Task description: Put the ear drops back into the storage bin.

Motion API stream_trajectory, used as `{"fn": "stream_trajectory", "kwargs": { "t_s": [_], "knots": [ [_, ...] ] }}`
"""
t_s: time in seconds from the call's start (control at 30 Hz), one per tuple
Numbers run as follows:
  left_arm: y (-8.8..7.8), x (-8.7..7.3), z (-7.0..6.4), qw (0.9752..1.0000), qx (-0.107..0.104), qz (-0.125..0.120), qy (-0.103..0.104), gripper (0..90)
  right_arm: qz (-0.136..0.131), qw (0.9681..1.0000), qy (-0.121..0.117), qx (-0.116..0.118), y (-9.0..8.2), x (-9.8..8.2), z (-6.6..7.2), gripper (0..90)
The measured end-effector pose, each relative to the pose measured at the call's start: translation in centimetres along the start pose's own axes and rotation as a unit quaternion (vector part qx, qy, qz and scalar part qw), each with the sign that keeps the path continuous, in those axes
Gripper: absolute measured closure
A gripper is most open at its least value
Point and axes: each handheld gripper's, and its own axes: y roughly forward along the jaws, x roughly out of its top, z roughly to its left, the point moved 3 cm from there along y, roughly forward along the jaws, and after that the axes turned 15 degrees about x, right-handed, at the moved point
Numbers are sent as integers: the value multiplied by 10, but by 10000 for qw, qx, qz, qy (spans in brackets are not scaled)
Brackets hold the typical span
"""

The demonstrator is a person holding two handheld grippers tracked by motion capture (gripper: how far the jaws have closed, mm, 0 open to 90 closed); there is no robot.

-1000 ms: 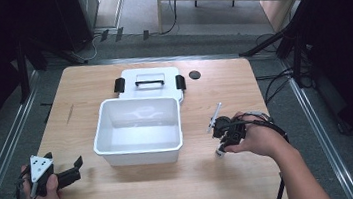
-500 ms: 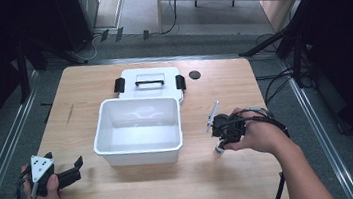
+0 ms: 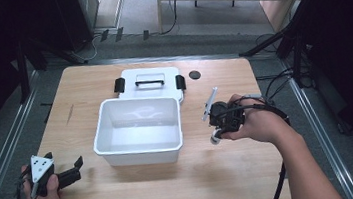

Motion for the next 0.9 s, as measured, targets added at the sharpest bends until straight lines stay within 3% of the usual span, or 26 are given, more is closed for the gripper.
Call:
{"fn": "stream_trajectory", "kwargs": {
  "t_s": [0.5,0.9],
  "knots": [
    [0,0,0,10000,12,14,8,14,-113,9996,-244,-26,-40,35,6,722],
    [0,0,-1,10000,0,8,42,14,-101,9994,-337,-4,-59,56,11,722]
  ]
}}
